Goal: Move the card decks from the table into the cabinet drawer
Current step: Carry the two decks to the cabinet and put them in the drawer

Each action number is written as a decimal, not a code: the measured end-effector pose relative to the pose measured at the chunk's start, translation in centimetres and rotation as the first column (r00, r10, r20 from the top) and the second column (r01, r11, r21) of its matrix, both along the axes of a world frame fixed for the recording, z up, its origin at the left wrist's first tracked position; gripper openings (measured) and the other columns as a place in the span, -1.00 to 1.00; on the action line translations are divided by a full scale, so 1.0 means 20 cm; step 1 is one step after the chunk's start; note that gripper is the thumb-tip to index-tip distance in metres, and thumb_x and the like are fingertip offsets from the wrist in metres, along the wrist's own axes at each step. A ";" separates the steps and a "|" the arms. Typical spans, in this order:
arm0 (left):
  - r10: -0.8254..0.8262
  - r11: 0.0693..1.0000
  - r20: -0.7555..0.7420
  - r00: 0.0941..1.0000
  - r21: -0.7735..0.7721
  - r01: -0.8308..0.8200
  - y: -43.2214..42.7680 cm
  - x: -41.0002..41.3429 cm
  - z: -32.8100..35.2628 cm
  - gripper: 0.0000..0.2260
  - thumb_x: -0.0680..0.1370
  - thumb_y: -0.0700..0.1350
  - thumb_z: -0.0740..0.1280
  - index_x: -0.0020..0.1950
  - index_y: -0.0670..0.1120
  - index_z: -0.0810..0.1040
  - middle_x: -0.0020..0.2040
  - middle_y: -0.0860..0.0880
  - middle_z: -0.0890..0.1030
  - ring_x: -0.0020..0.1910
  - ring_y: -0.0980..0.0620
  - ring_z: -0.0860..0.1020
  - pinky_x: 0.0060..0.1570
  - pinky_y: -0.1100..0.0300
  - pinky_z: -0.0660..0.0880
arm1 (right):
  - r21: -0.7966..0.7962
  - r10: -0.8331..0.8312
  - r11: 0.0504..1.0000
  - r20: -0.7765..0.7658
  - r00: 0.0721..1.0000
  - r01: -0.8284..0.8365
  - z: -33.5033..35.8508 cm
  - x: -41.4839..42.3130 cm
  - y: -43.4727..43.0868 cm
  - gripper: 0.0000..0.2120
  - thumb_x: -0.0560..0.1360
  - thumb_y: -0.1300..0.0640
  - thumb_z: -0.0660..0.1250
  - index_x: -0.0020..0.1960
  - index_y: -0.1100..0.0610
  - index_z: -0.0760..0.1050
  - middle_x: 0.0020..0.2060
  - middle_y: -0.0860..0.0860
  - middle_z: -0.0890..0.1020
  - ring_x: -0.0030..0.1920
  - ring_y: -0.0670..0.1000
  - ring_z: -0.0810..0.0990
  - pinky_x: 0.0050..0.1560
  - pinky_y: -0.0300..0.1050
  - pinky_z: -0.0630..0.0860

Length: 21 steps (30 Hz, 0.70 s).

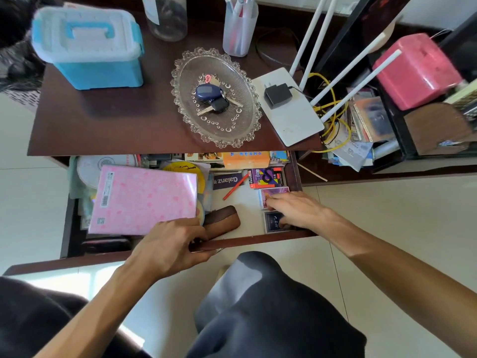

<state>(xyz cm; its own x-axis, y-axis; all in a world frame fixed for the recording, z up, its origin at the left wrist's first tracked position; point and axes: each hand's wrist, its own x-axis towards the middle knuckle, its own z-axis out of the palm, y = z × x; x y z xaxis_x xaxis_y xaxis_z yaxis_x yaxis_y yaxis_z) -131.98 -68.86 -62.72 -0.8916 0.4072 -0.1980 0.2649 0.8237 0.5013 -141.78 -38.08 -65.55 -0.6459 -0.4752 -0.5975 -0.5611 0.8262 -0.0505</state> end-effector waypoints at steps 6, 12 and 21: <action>0.004 1.000 0.013 1.000 -0.018 -0.004 0.01 0.00 0.00 -0.68 0.38 0.31 0.37 -0.08 0.10 0.68 -0.19 0.13 0.65 -0.25 0.07 0.60 -0.27 0.13 0.58 | -0.112 0.096 0.988 -0.126 0.987 -0.110 -0.02 0.01 -0.10 -0.56 0.48 -0.03 0.48 0.32 0.03 0.53 0.19 0.04 0.54 0.23 0.11 0.50 0.11 0.06 0.48; 0.004 0.999 0.031 1.000 -0.046 -0.002 0.01 0.00 0.00 -0.66 0.38 0.33 0.33 -0.06 0.12 0.66 -0.18 0.13 0.64 -0.22 0.08 0.59 -0.24 0.13 0.58 | -0.045 0.173 0.982 -0.198 0.965 -0.185 -0.07 -0.02 -0.14 -0.61 0.51 -0.13 0.40 0.25 0.06 0.59 0.18 0.03 0.57 0.26 0.10 0.46 0.21 0.08 0.36; 0.002 0.999 0.058 0.998 -0.045 0.001 0.00 0.00 0.01 -0.65 0.41 0.33 0.31 -0.03 0.12 0.66 -0.15 0.12 0.64 -0.19 0.08 0.59 -0.20 0.12 0.57 | -0.004 0.200 0.979 -0.215 0.956 -0.206 -0.09 -0.03 -0.14 -0.70 0.50 -0.09 0.40 0.13 0.08 0.66 0.14 0.02 0.58 0.27 0.11 0.44 0.27 0.12 0.33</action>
